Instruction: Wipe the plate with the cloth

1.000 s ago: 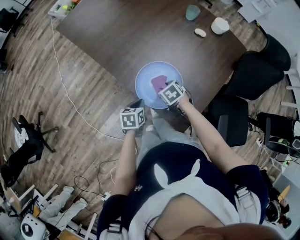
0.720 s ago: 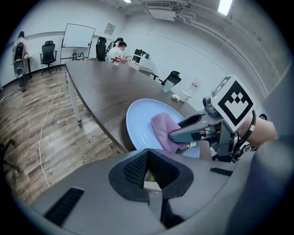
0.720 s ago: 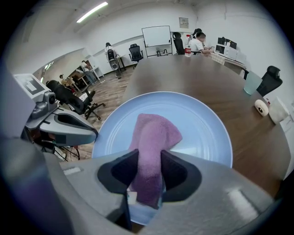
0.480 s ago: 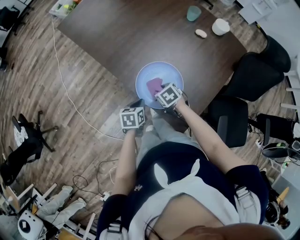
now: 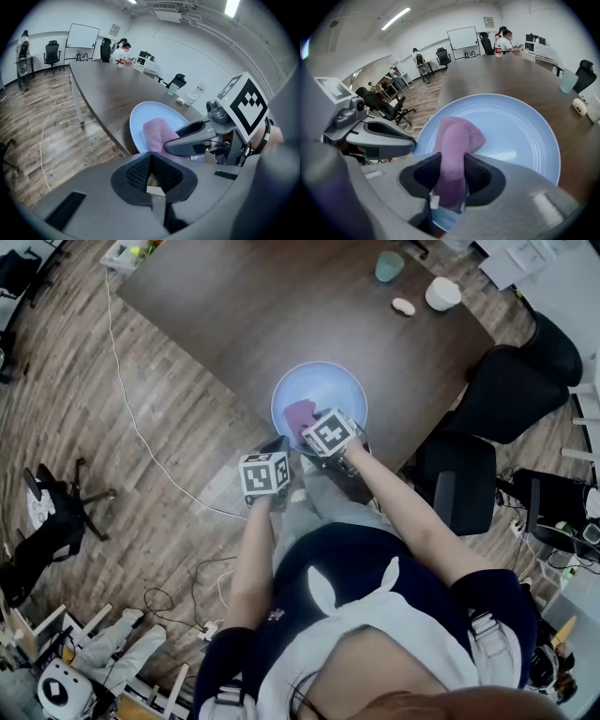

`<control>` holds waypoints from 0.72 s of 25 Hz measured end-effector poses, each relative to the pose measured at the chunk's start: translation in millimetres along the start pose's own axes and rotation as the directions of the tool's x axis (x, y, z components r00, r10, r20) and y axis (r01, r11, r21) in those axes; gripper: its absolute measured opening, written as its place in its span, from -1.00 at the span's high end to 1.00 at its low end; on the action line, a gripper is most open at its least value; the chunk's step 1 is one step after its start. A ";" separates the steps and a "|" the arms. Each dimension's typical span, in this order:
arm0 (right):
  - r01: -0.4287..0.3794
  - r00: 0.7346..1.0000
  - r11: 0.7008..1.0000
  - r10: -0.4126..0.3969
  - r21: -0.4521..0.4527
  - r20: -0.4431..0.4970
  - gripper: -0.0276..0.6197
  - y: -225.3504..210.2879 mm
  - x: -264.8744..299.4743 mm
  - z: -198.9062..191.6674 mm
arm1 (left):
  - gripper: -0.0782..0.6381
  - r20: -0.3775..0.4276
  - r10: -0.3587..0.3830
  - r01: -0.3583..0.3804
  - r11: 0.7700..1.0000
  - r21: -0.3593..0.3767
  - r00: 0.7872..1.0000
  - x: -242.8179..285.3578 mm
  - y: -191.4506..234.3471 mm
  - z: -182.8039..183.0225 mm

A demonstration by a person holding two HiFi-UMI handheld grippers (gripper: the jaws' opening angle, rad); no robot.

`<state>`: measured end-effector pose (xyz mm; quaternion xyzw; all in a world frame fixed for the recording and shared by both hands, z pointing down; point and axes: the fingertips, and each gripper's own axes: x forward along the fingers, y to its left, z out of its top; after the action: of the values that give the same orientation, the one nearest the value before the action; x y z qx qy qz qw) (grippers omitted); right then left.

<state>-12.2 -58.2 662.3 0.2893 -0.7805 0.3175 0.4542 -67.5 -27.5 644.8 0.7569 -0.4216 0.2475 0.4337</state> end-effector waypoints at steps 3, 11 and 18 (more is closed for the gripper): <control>-0.043 0.999 0.999 0.043 0.029 0.008 0.47 6.6 2.2 -0.3 | 0.77 0.000 0.001 -0.001 1.000 -0.001 1.000 0.6 -0.2 -1.0; -0.101 0.995 0.994 0.101 0.037 0.007 0.47 17.0 -0.3 0.9 | 0.77 0.004 0.020 -0.020 1.000 0.021 1.000 0.2 -1.0 -2.6; -0.133 0.991 0.991 0.134 0.030 -0.008 0.47 20.6 -1.6 -6.3 | 0.77 -0.001 0.028 -0.028 0.999 0.020 1.000 2.2 1.5 -7.3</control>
<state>-23.5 -40.2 658.5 0.2414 -0.7910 0.3601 0.4316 -67.7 -22.6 650.7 0.7550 -0.4295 0.2582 0.4228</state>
